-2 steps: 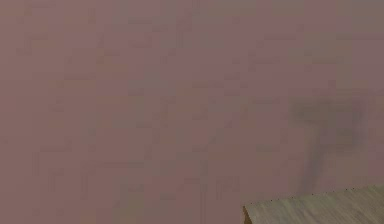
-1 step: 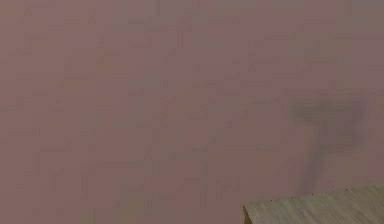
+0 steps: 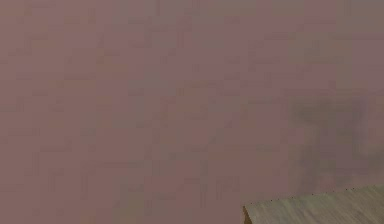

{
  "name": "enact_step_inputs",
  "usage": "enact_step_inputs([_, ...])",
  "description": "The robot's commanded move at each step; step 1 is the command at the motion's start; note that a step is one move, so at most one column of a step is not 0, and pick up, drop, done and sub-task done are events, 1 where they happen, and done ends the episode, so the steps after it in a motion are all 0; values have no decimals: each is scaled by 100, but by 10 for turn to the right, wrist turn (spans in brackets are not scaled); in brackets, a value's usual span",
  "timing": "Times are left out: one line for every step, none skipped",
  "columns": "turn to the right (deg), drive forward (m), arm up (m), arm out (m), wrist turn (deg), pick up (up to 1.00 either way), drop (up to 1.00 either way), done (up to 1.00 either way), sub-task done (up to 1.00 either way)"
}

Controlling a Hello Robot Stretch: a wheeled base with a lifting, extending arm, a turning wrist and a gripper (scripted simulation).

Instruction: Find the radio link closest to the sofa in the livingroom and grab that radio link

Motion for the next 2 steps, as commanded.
enact_step_inputs([0,0,0,50,0,0,0,0,0])
enact_step_inputs([0,0,0,0,450,0,0,0,0])
